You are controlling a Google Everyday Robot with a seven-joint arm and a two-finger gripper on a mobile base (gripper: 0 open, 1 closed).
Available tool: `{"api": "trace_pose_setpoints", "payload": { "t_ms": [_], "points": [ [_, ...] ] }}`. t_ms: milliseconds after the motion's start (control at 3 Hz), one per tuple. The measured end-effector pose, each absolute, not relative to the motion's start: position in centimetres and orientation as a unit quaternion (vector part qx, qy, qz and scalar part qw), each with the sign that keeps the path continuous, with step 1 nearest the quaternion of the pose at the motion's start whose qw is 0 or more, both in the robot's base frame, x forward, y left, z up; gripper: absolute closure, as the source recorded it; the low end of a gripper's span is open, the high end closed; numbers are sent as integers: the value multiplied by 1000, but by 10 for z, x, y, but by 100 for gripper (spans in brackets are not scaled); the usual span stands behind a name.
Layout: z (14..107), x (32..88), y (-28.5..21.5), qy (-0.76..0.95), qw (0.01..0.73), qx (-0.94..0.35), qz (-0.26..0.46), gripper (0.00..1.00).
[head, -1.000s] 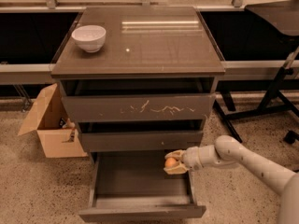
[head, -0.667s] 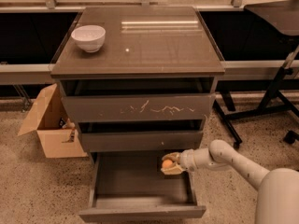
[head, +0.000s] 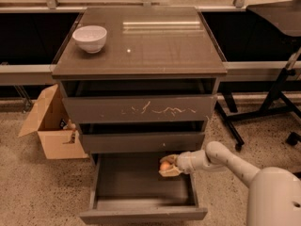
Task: Place orange into bottom drawer
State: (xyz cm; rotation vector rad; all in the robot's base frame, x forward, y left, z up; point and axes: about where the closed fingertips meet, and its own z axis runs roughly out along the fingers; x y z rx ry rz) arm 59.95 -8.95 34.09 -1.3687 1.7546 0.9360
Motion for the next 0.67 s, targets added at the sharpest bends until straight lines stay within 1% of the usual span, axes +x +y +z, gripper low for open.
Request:
{"api": "trace_pose_setpoints", "payload": {
  "t_ms": [667],
  "points": [
    [272,613,-57,683,327,-540,368,100]
  ]
}}
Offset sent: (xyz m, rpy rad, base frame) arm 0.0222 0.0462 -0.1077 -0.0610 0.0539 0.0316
